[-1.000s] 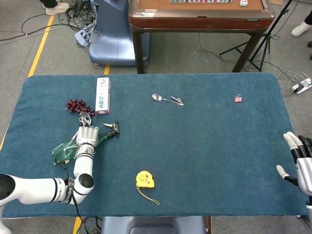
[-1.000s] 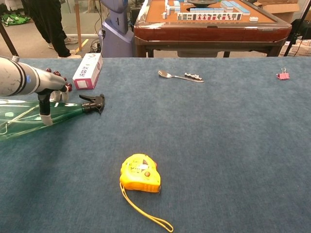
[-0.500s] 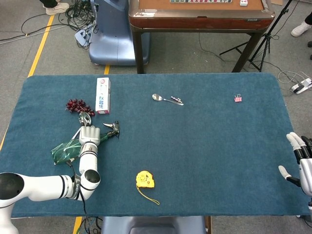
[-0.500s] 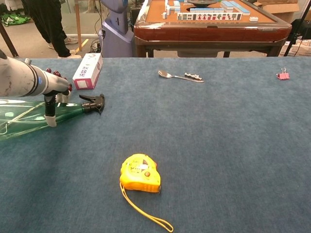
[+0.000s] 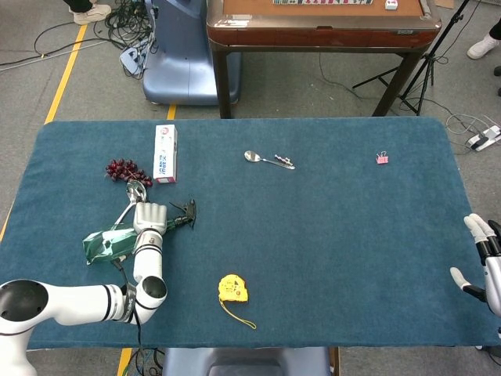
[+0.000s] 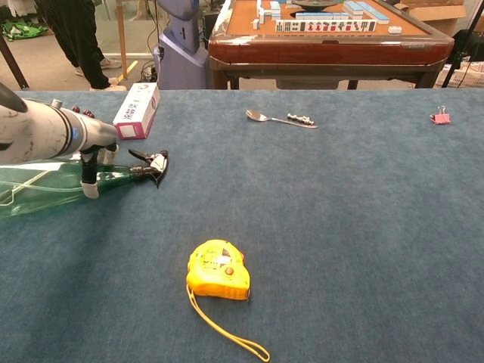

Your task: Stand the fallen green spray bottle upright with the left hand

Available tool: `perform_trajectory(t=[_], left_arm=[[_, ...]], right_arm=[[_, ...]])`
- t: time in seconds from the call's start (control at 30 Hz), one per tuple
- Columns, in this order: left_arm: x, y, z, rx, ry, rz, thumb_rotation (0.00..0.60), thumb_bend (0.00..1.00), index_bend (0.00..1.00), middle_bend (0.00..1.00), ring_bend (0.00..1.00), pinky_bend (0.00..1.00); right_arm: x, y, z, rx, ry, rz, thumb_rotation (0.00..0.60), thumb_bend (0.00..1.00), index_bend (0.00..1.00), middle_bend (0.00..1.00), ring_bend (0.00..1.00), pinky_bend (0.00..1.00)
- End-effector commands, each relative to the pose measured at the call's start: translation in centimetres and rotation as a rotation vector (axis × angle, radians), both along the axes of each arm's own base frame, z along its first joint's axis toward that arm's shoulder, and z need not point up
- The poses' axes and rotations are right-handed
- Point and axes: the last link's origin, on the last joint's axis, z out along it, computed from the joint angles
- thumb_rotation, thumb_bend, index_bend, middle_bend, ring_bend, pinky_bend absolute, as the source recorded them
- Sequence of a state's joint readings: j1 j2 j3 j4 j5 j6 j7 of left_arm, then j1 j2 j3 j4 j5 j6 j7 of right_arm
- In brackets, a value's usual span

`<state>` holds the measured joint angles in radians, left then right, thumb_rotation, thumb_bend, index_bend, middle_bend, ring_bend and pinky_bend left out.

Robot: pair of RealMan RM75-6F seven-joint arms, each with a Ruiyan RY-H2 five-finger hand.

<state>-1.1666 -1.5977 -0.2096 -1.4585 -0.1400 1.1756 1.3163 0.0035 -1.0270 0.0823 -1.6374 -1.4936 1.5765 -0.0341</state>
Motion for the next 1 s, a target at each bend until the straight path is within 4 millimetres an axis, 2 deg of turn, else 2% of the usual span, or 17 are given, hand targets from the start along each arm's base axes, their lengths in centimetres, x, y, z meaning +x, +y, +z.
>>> perform_trajectory(t=[0.03,0.13,0.2,0.33,0.5,0.7,0.8,1.0], left_arm=[[-0.1,-0.1,0.0,0.006,0.005,-0.012,0.6,0.22,0.4,0.34,0.19,0.11],[-0.3,-0.2,0.1,0.013,0.009,-0.032,0.6,0.24,0.44,0.4,0.24,0.14],[-0.5,-0.4,0.2,0.013,-0.001,-0.05,0.6,0.25,0.48,0.45,0.28,0.2],[-0.9,-0.7,0.7,0.015,-0.019,-0.093,0.6,0.27,0.52,0.5,0.32,0.27],[-1.1,-1.2,2.7,0.061,-0.092,-0.161,0.6,0.28,0.55,0.54,0.36,0.31],[-0.4,-1.9,6.3,0.148,-0.277,-0.23,0.6,0.28,0.56,0.54,0.36,0.31],[0.3,-2.5,8.1,0.179,-0.442,-0.246,0.6,0.28,0.56,0.54,0.36,0.32],[1.4,-3.2,10.4,0.209,-0.708,-0.277,0.6,0.29,0.55,0.54,0.35,0.33]], right_arm=[[0.0,0.0,0.0,0.001,0.0,0.0,0.6,0.2,0.1,0.12,0.07,0.11],[0.0,0.0,0.0,0.002,-0.002,0.001,0.6,0.2,0.1,0.12,0.07,0.11],[0.0,0.0,0.0,0.001,-0.003,0.003,0.6,0.2,0.1,0.12,0.07,0.11],[0.0,0.1,0.0,0.0,-0.005,0.004,0.6,0.2,0.1,0.12,0.07,0.11],[0.2,0.2,0.1,-0.004,-0.005,0.012,0.6,0.2,0.1,0.12,0.07,0.11],[0.5,0.1,-0.1,0.001,-0.006,0.021,0.6,0.2,0.1,0.12,0.07,0.11],[0.7,0.0,-0.2,0.004,-0.006,0.026,0.6,0.2,0.1,0.12,0.07,0.11],[0.8,-0.1,-0.4,0.011,-0.008,0.029,0.6,0.2,0.1,0.12,0.07,0.11]])
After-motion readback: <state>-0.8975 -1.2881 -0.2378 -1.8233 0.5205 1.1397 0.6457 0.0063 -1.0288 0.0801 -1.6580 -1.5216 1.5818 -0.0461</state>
